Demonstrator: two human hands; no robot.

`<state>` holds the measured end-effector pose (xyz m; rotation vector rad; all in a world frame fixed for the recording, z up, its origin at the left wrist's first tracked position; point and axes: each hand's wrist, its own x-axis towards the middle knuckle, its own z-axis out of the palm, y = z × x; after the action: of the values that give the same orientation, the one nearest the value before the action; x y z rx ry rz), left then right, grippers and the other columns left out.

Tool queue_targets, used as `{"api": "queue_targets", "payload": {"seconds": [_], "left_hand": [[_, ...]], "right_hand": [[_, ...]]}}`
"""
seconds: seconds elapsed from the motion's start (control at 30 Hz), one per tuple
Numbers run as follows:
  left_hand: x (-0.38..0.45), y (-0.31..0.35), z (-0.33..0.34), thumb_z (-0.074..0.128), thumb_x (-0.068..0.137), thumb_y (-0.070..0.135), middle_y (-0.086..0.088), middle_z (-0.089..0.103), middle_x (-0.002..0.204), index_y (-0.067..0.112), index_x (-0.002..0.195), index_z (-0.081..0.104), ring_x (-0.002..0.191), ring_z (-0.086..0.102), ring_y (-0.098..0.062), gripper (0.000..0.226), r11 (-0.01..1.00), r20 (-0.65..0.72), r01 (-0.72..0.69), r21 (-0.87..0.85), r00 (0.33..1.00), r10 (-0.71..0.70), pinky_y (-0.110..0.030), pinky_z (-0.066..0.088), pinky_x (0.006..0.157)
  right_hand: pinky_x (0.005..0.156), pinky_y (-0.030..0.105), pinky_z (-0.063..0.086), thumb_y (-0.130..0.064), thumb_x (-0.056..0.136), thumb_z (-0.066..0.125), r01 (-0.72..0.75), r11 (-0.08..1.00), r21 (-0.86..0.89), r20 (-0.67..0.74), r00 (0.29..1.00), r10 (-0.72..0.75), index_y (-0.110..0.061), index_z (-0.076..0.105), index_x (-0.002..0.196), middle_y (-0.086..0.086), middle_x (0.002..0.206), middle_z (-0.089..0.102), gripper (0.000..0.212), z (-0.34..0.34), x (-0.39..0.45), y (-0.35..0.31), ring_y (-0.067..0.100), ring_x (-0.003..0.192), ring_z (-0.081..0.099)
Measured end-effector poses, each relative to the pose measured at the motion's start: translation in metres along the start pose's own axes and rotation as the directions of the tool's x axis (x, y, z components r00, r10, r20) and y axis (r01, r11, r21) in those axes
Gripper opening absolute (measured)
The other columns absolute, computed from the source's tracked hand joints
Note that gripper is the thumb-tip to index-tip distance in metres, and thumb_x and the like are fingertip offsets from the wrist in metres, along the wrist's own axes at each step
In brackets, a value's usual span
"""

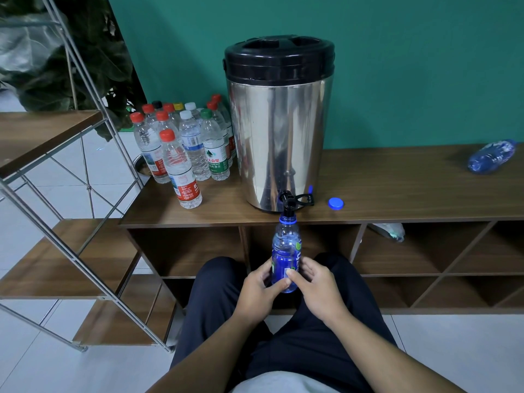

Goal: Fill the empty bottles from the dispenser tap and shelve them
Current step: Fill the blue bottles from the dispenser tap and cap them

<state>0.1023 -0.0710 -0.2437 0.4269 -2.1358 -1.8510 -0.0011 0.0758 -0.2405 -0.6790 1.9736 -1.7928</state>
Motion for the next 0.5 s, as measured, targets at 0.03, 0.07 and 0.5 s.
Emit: {"api": "queue_targets", "payload": {"seconds": [0.03, 0.07, 0.5], "left_hand": [[0.0001, -0.0003, -0.0002, 0.076, 0.105, 0.005, 0.003, 0.078, 0.141, 0.020, 0.152, 0.067, 0.135, 0.071, -0.018, 0.050, 1.000, -0.002, 0.003, 0.000, 1.000, -0.003, -0.048, 0.054, 0.120], [0.0001, -0.0005, -0.0003, 0.076, 0.105, 0.005, 0.003, 0.078, 0.140, 0.021, 0.151, 0.068, 0.135, 0.072, -0.019, 0.050, 1.000, -0.003, 0.006, 0.001, 1.000, -0.006, -0.049, 0.054, 0.120], [-0.0016, 0.0016, -0.0005, 0.076, 0.106, 0.007, 0.004, 0.077, 0.141, 0.022, 0.153, 0.067, 0.135, 0.071, -0.017, 0.050, 1.000, -0.001, 0.017, 0.012, 1.000, -0.017, -0.048, 0.055, 0.120]], "right_hand": [[0.105, 0.024, 0.057, -0.009, 0.103, 0.075, 0.003, 1.000, -0.002, 0.000, 1.000, -0.003, -0.022, 0.076, 0.132, -0.014, 0.125, 0.081, 0.031, 0.0000, -0.0001, 0.0001, 0.005, 0.121, 0.074], [0.105, 0.025, 0.057, -0.009, 0.103, 0.075, 0.006, 1.000, -0.004, -0.002, 1.000, -0.006, -0.022, 0.076, 0.130, -0.014, 0.124, 0.081, 0.030, 0.0001, 0.0000, 0.0003, 0.005, 0.121, 0.074], [0.102, 0.017, 0.055, -0.012, 0.103, 0.077, -0.004, 1.000, -0.005, -0.008, 1.000, 0.004, -0.025, 0.076, 0.131, -0.018, 0.124, 0.080, 0.032, 0.0003, -0.0010, -0.0015, 0.001, 0.121, 0.072]]}}
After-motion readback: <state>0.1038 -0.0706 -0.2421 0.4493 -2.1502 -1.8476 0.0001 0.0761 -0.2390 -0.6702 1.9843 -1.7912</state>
